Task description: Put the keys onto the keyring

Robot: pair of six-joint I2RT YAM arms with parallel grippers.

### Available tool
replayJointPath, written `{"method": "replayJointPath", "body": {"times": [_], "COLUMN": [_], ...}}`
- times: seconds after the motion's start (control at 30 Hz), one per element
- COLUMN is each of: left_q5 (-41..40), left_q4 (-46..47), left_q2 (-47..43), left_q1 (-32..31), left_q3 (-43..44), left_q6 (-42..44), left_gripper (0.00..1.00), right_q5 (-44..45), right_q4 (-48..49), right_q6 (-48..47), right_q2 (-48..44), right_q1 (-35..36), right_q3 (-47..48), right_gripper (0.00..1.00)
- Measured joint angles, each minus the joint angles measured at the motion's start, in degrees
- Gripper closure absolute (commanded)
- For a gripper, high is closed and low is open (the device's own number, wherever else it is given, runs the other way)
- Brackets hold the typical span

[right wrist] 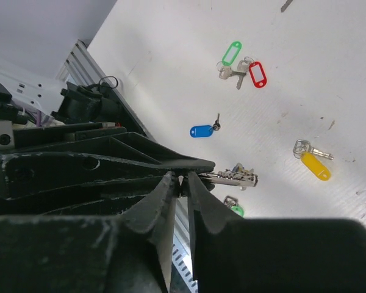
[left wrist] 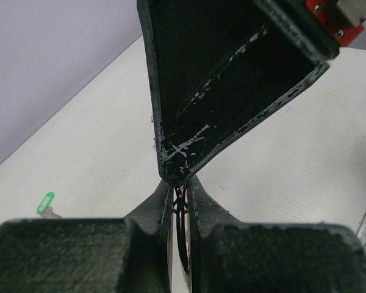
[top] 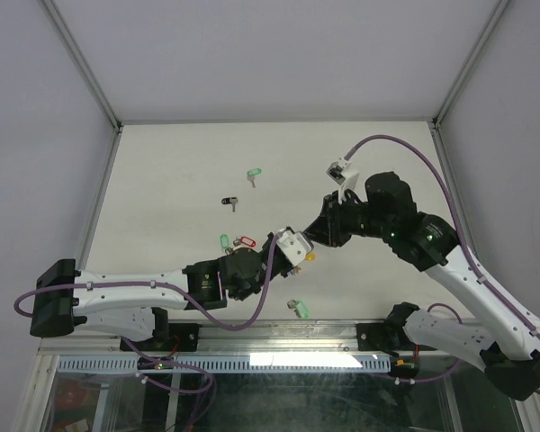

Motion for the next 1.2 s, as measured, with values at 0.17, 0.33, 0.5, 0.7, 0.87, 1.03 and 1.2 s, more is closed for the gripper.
{"method": "replayJointPath", "body": {"times": [0.17,0.33,0.5,0.7,0.87,1.03,1.2], "left_q5": [0.2,1.3,2.9,4.3,3.8,3.0,2.1], "left_q4": [-0.1,-0.2,-0.2,-0.1,-0.1,-0.9,-0.9], "left_q2": [-0.1,-0.9,-2.3,-3.5,-3.5,-4.0,-6.5], "left_q1": [0.0,0.0,0.0,0.0,0.0,0.0,0.0], "left_q3": [-0.5,-1.3,-2.1,-3.0,-3.1,-3.3,-5.2], "left_q6": [0.4,2.0,4.4,7.3,9.0,11.9,16.3], "left_gripper": [1.0,1.0,1.0,1.0,1.0,1.0,1.0], "right_q5": [2.8,4.8,4.7,3.1,3.1,5.3,9.9], "right_q4": [2.8,4.9,5.5,5.2,4.6,4.2,2.5], "right_q6": [0.4,0.5,0.6,0.2,-0.1,-0.1,-0.1], "right_q2": [-3.9,-6.7,-5.8,-4.0,-3.7,-3.7,-3.7], "right_q1": [0.0,0.0,0.0,0.0,0.0,0.0,0.0], "right_q3": [-1.8,-2.2,-2.4,-2.4,-2.4,-2.4,-2.4], "right_gripper": [0.56,0.67,0.69,0.69,0.69,0.69,0.7]}}
